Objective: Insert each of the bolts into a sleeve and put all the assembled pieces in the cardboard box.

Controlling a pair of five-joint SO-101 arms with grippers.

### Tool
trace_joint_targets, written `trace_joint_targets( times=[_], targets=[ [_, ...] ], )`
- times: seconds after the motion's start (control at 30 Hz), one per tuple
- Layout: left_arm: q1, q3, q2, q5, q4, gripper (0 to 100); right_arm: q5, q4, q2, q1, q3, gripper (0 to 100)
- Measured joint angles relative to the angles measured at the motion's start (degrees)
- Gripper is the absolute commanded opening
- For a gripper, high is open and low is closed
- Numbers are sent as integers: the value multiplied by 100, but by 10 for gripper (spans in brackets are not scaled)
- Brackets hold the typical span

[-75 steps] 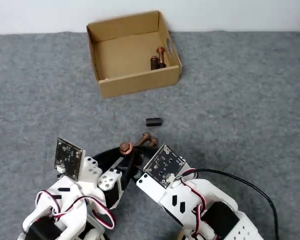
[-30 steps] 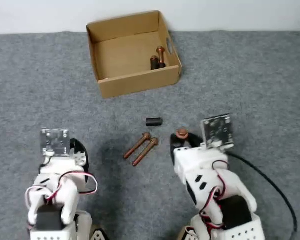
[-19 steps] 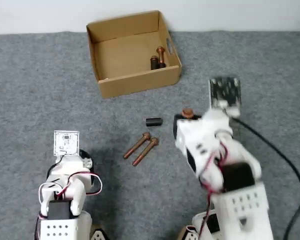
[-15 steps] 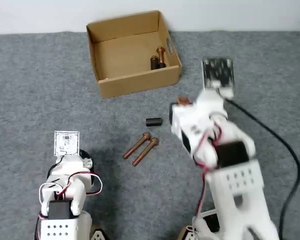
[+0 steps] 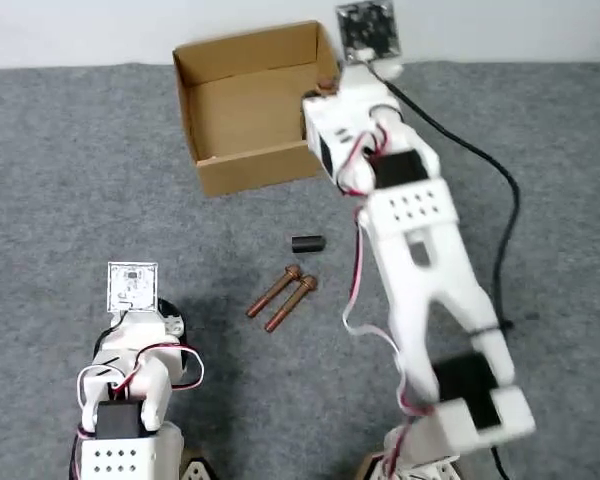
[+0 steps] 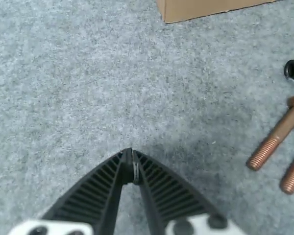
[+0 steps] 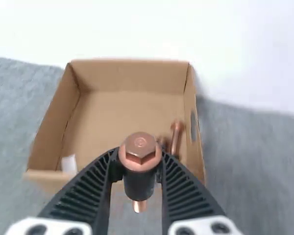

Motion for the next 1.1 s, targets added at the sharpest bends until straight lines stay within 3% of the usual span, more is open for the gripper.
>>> trace_joint_targets(
  times=[0.37, 0.77, 0.97, 1.1],
  targets=[
    [0, 0, 0, 0, 0, 5, 633, -844, 2655, -185, -1811, 8],
    [0, 0, 0, 0, 0, 5, 1231, -1055, 4378, -598, -2822, 11],
    [0, 0, 0, 0, 0, 5, 1495, -624, 4510, -695, -3007, 147],
    [0, 0, 0, 0, 0, 5, 1503, -413, 4510, -712, -3051, 158]
  ],
)
